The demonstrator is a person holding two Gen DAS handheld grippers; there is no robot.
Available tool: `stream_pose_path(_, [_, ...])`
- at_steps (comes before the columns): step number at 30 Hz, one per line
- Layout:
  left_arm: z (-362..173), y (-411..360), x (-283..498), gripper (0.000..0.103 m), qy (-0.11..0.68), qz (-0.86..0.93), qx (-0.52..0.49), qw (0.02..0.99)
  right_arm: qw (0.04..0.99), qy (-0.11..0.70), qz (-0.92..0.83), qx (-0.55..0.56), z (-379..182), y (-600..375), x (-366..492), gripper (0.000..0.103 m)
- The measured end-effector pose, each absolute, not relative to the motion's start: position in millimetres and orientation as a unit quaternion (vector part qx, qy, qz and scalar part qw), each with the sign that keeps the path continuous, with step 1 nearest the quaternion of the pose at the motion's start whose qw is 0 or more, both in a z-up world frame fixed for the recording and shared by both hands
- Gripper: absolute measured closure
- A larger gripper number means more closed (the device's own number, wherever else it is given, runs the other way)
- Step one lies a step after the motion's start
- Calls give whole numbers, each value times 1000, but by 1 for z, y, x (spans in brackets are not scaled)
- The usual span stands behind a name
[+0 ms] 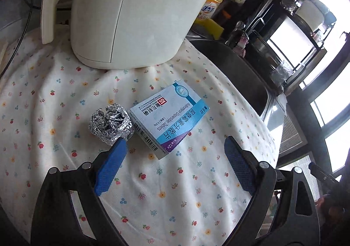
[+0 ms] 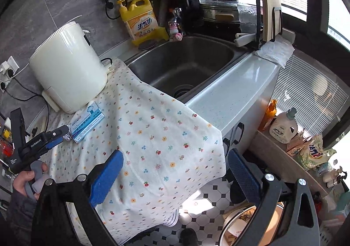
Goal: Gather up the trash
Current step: 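Grasp the blue-white medicine box with the left tool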
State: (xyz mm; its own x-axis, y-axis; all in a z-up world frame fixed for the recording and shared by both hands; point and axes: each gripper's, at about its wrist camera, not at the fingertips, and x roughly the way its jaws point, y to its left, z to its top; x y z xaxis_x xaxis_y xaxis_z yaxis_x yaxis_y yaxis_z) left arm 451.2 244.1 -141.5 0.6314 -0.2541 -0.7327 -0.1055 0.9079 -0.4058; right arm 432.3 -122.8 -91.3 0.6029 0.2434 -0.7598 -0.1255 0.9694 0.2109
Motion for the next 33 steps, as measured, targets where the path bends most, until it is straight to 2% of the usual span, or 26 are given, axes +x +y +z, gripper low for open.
stream_pose_path(17, [-128,225,500,13,428,-60,-87,898,894,436,50,91,-101,-147,422,9])
stream_pose_path(27, [-150,214,511,13,458,-67,-74,883,893,438,42,90,-101,-152,416,9])
stream_pose_path(31, [-156,199,501,14,460,-56,-40,885,892,442,43,88,-102,-151,415,9])
stream_pose_path(32, [-158,195,500,21,462,-51,-28,885,891,443,44,88,-103,-150,414,9])
stream_pose_path(33, [-160,191,499,38,465,-45,-14,884,891,443,45,87,-103,-149,414,9])
